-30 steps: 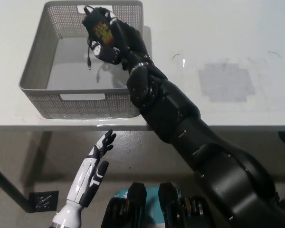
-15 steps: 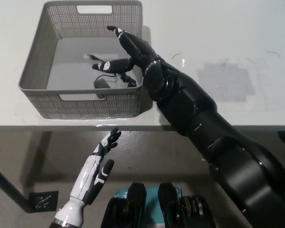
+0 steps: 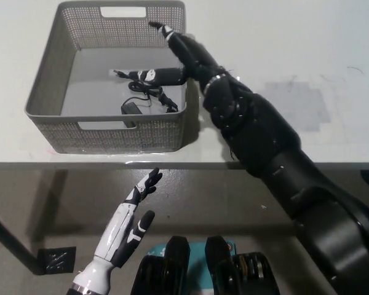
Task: Use the right hand to pick up a black power cord and place it into a container on the left hand side
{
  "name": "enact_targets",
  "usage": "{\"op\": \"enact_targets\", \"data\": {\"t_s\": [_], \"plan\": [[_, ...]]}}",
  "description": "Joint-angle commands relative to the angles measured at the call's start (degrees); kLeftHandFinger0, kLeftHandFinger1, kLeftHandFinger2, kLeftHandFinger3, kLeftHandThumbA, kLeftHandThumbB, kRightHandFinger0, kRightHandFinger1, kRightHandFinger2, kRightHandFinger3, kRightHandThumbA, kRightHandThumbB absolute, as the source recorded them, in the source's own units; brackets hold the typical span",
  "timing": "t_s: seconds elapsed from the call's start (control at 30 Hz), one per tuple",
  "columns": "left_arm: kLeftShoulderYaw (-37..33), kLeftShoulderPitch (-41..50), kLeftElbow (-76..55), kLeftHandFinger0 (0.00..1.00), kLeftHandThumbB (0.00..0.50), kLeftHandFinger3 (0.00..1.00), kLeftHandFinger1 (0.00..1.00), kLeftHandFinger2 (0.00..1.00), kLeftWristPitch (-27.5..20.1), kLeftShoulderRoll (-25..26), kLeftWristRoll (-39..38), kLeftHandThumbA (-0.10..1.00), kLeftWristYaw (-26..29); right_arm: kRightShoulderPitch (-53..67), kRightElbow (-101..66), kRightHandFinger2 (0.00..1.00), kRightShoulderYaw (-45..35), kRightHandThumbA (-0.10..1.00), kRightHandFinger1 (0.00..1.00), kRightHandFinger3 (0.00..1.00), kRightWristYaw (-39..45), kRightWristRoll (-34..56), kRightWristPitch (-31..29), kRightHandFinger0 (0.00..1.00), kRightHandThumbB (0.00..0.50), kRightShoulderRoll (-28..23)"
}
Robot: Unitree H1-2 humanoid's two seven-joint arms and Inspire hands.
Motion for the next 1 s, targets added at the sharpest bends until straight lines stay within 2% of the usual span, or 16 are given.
{"op": "enact_targets", "data": {"t_s": [0.0,0.07,0.1,0.17,0.23,0.3,0.4,0.47,0.53,0.57,0.63,0.8,0.83,0.87,0.93,0.97], "plan": [[-0.33,-0.18,-1.89,1.0,0.165,1.0,1.0,1.0,-0.52,0.34,0.0,1.0,-0.47,-0.95,-14.92,1.0,-5.02,1.0,1.0,1.0,-0.41,4.9,-2.8,1.0,0.482,-2.82],[-0.33,-0.33,-1.91,1.0,0.188,1.0,1.0,1.0,0.32,0.41,-0.47,1.0,-0.86,0.35,-22.45,1.0,-7.54,1.0,1.0,1.0,1.89,7.73,-0.71,1.0,0.466,-3.63],[-0.31,-0.25,-2.3,1.0,0.191,1.0,1.0,1.0,1.23,0.43,-0.48,1.0,-1.04,0.91,-25.92,1.0,-8.86,1.0,1.0,1.0,2.3,9.0,-0.1,1.0,0.476,-3.98],[-0.3,-0.04,-2.62,1.0,0.182,1.0,1.0,1.0,1.59,0.57,-0.35,1.0,-1.12,1.73,-31.63,1.0,-11.01,1.0,1.0,1.0,3.19,11.23,0.94,1.0,0.484,-4.74],[-0.34,-0.1,-2.52,1.0,0.169,1.0,1.0,1.0,1.62,0.63,-0.54,1.0,-1.25,2.73,-37.96,1.0,-12.47,1.0,1.0,1.0,4.21,11.31,4.66,1.0,0.499,-6.02],[-0.44,0.27,-2.86,1.0,0.158,1.0,1.0,1.0,2.13,0.88,-1.05,1.0,-1.75,4.09,-41.9,1.0,-14.31,1.0,1.0,1.0,4.09,12.41,4.72,1.0,0.495,-7.23],[-0.46,0.62,-3.22,1.0,0.176,1.0,1.0,1.0,2.76,0.97,-1.27,1.0,-2.08,5.73,-46.0,1.0,-16.31,1.0,1.0,1.0,3.55,13.0,4.98,1.0,0.478,-8.68],[-0.45,0.74,-3.27,1.0,0.183,1.0,1.0,1.0,2.82,1.02,-1.26,1.0,-2.21,8.2,-50.41,1.0,-19.38,1.0,1.0,1.0,4.17,16.69,7.46,1.0,0.48,-8.94],[-0.39,0.77,-3.44,1.0,0.182,1.0,1.0,1.0,2.77,1.12,-0.81,1.0,-2.16,10.63,-52.87,1.0,-21.34,1.0,1.0,1.0,5.54,20.73,7.46,1.0,0.475,-9.63],[-0.25,0.89,-3.53,1.0,0.178,1.0,1.0,1.0,2.79,1.03,-0.55,1.0,-1.93,13.24,-55.06,1.0,-22.16,1.0,1.0,1.0,6.08,21.76,7.46,1.0,0.444,-10.34],[-0.13,0.93,-3.48,1.0,0.184,1.0,1.0,1.0,2.81,0.82,-0.41,1.0,-1.67,15.55,-56.8,1.0,-22.68,1.0,1.0,1.0,6.13,21.78,7.66,1.0,0.453,-10.71],[-0.21,0.74,-1.89,1.0,0.18,1.0,1.0,1.0,0.49,0.39,-0.32,1.0,-0.92,24.73,-62.41,1.0,-23.61,1.0,1.0,1.0,7.54,23.91,5.72,1.0,0.413,-11.7],[-0.12,0.64,-1.81,1.0,0.19,1.0,1.0,1.0,0.59,0.44,-0.56,1.0,-0.98,27.17,-63.27,1.0,-23.72,1.0,1.0,1.0,7.99,24.65,4.56,1.0,0.414,-11.98],[-0.1,0.82,-2.07,1.0,0.187,1.0,1.0,1.0,0.87,0.52,-0.65,1.0,-1.1,29.67,-64.4,1.0,-23.75,1.0,1.0,1.0,8.35,25.2,4.17,1.0,0.447,-12.13],[0.0,0.7,-2.03,1.0,0.177,1.0,1.0,1.0,0.94,0.46,-0.9,1.0,-1.09,34.27,-65.66,1.0,-23.46,1.0,1.0,1.0,9.32,26.06,1.96,1.0,0.388,-12.8],[0.05,0.66,-2.09,1.0,0.177,1.0,1.0,1.0,1.04,0.5,-0.97,1.0,-1.12,34.78,-65.73,1.0,-23.36,1.0,1.0,1.0,9.43,26.23,1.62,1.0,0.387,-12.87]]}}
